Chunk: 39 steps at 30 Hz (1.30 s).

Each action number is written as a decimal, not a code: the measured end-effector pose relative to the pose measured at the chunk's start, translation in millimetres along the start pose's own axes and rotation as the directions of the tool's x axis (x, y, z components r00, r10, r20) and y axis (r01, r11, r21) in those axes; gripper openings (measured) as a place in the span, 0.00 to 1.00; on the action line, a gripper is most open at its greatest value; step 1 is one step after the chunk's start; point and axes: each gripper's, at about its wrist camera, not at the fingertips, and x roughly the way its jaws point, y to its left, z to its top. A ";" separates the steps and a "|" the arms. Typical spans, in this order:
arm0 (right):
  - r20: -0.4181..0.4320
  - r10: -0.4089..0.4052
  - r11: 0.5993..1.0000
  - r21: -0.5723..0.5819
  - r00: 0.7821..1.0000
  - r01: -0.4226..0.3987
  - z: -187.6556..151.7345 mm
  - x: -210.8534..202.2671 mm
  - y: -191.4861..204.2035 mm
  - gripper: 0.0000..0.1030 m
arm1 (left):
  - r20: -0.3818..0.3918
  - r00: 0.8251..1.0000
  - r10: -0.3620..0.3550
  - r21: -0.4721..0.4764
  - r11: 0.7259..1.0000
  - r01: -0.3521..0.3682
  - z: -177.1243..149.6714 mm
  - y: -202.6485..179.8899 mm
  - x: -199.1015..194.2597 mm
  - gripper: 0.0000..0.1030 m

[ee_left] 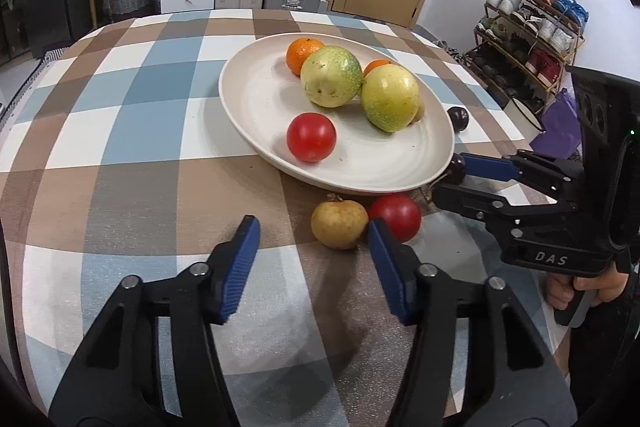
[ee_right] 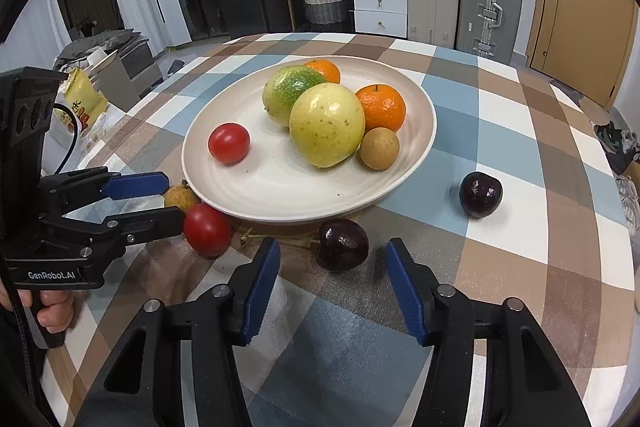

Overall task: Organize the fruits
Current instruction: 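Close the left tool on the small brown fruit while the right tool grasps the dark purple plum, then carry the brown fruit with the left tool while the right tool carries the plum over the plate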

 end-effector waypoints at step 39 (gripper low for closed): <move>0.064 -0.005 1.000 0.013 0.998 0.004 -10.3 -27.9 -4.8 0.25 | 0.115 0.993 -0.016 0.006 1.000 0.015 -7.2 4.7 -29.9 0.25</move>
